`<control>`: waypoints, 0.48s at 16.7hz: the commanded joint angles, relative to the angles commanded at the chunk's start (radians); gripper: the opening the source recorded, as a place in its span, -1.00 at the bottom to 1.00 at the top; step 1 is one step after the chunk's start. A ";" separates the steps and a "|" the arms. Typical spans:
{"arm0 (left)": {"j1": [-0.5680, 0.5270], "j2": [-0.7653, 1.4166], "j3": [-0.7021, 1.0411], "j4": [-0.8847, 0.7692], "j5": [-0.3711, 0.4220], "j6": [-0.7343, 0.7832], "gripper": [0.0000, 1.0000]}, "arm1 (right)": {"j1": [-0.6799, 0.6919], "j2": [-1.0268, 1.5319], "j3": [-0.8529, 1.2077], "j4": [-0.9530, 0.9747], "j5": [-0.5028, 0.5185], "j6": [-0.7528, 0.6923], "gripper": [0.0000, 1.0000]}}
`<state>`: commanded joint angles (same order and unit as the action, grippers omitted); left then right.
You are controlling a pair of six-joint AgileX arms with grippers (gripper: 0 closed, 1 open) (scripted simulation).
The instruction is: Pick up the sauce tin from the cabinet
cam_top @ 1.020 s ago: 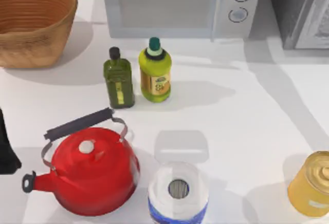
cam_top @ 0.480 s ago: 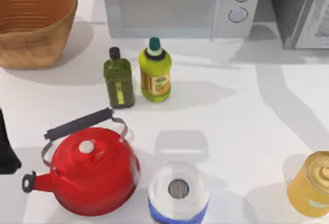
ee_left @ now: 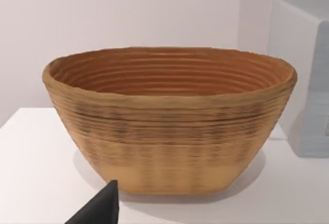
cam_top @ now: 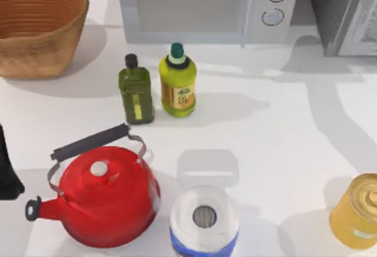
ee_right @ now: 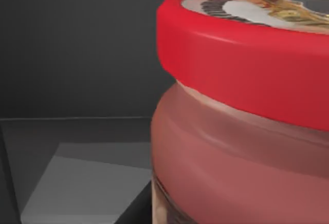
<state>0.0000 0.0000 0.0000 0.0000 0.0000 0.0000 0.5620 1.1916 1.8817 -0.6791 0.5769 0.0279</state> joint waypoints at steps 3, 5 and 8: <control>0.000 0.000 0.000 0.000 0.000 0.000 1.00 | -0.071 -0.154 -0.252 0.087 -0.075 -0.004 -1.00; 0.000 0.000 0.000 0.000 0.000 0.000 1.00 | -0.128 -0.276 -0.463 0.156 -0.135 -0.007 -1.00; 0.000 0.000 0.000 0.000 0.000 0.000 1.00 | -0.223 -0.478 -0.819 0.270 -0.234 -0.013 -1.00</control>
<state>0.0000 0.0000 0.0000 0.0000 0.0000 0.0000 0.3391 0.7135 1.0631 -0.4090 0.3432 0.0154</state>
